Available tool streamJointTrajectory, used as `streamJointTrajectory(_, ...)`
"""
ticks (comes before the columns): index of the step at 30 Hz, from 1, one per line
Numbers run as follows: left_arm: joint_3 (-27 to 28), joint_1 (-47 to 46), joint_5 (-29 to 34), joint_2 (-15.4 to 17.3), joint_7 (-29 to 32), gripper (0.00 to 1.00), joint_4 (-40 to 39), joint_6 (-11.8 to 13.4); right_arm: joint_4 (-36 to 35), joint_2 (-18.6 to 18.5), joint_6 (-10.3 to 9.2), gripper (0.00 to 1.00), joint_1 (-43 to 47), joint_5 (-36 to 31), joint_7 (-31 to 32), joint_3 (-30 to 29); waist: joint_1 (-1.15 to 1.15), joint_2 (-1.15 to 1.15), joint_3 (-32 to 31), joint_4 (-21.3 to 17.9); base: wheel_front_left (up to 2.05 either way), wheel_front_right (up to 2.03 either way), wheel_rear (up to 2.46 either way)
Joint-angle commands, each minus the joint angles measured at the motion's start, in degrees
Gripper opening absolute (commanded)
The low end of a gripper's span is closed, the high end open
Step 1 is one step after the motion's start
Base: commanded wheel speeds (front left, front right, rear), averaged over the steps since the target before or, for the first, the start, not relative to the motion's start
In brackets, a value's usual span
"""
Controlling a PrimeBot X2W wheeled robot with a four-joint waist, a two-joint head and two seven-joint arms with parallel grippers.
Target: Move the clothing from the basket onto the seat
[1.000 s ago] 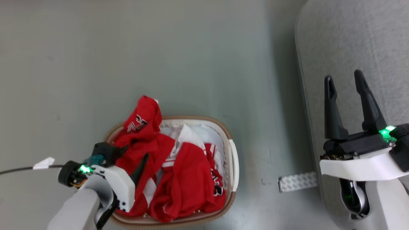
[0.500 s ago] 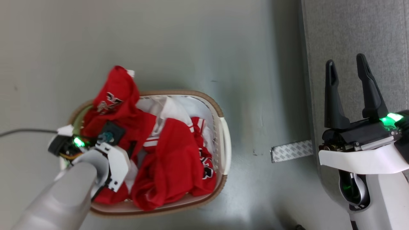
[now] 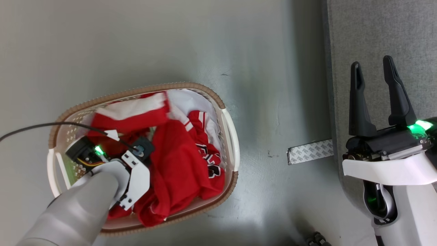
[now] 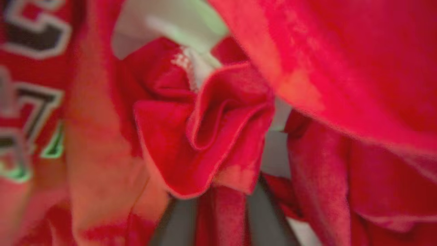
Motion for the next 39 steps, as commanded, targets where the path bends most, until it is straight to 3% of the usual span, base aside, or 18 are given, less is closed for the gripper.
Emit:
streamJointTrajectory(1,-1.1,-0.3,-1.6,-0.6,-0.7,0.00,0.6,0.0,0.1,-0.1,-0.12,1.00,-0.3,0.4,0.0,0.1,0.00,0.00,-0.2,-0.2,0.00,0.00,0.00)
streamJointTrajectory(10,-4.1,-0.3,-5.9,-1.4,-5.1,0.00,0.7,0.0,1.2,-0.1,-0.12,1.00,-0.1,-0.3,0.0,-0.3,0.00,0.00,-3.3,0.8,0.00,0.00,0.00)
streamJointTrajectory(25,-2.4,8.2,-16.7,-5.9,-13.2,0.00,-2.3,0.0,6.1,-0.1,-0.12,1.00,4.3,-3.3,0.0,-1.0,0.00,0.00,-25.3,4.6,0.00,0.00,0.00)
streamJointTrajectory(32,5.3,14.0,-19.3,-4.4,-13.5,0.00,-13.6,1.0,8.6,-0.1,-0.12,1.00,8.3,-4.0,0.0,-1.5,0.00,0.00,-34.7,6.5,0.00,0.00,0.00)
streamJointTrajectory(39,14.0,21.1,-16.3,-2.1,-13.5,0.00,-29.0,2.8,10.4,-0.1,-0.12,1.00,11.6,-4.5,0.0,-1.4,0.00,0.00,-42.4,8.7,0.00,0.00,0.00)
